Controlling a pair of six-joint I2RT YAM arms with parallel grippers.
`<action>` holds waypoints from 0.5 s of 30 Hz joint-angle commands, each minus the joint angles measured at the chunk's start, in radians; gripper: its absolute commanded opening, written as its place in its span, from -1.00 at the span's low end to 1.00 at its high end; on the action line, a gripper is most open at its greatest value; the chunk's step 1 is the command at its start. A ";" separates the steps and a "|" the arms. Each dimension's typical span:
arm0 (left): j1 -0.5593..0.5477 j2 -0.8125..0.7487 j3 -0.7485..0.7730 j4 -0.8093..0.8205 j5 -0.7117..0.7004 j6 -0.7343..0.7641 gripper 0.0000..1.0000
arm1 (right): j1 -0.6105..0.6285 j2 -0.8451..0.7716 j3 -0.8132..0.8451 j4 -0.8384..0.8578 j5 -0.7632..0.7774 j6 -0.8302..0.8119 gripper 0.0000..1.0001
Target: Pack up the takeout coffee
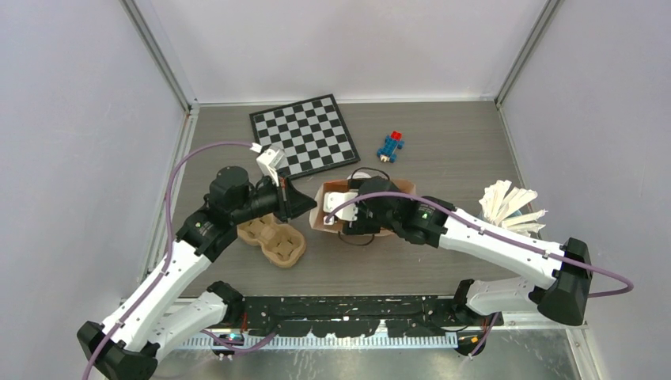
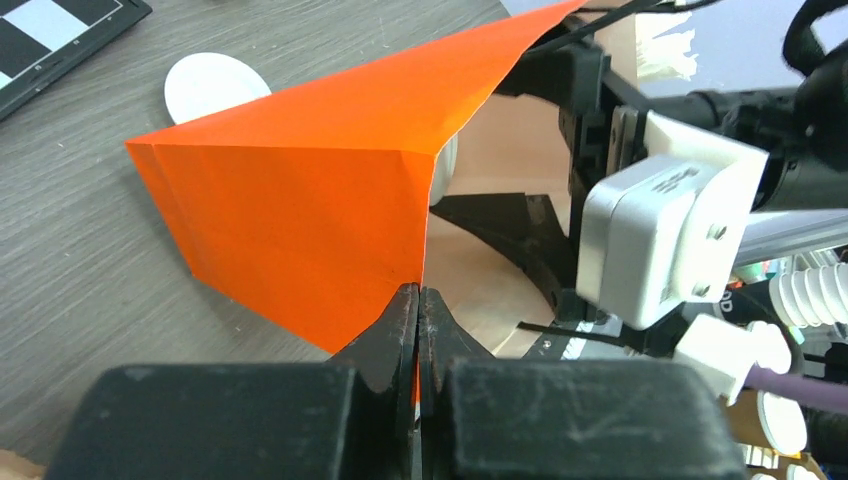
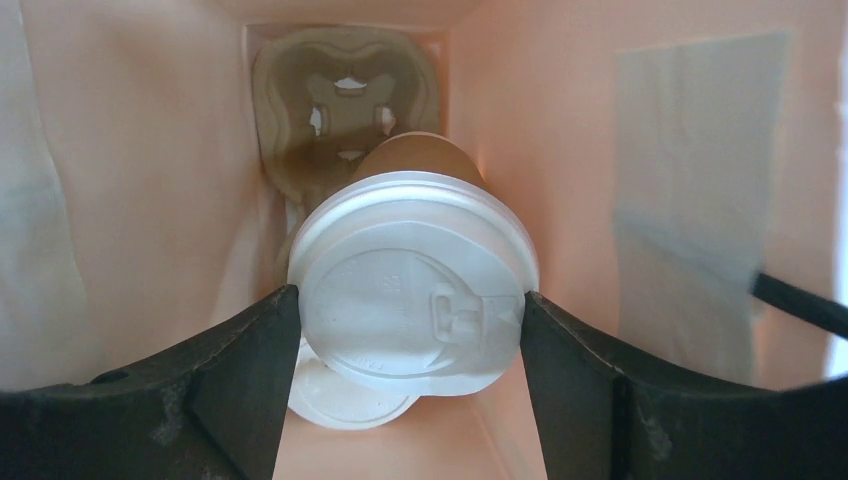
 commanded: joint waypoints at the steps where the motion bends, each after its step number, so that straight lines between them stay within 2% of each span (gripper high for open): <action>1: -0.002 -0.019 -0.029 0.127 -0.002 0.049 -1.00 | -0.029 -0.006 0.051 0.051 -0.041 -0.076 0.49; 8: -0.002 -0.044 -0.058 0.114 0.010 0.017 -1.00 | -0.028 -0.022 0.048 0.009 -0.117 -0.048 0.48; 15: -0.002 -0.104 -0.099 0.081 0.025 0.000 -1.00 | 0.005 0.002 0.055 0.015 -0.109 -0.038 0.48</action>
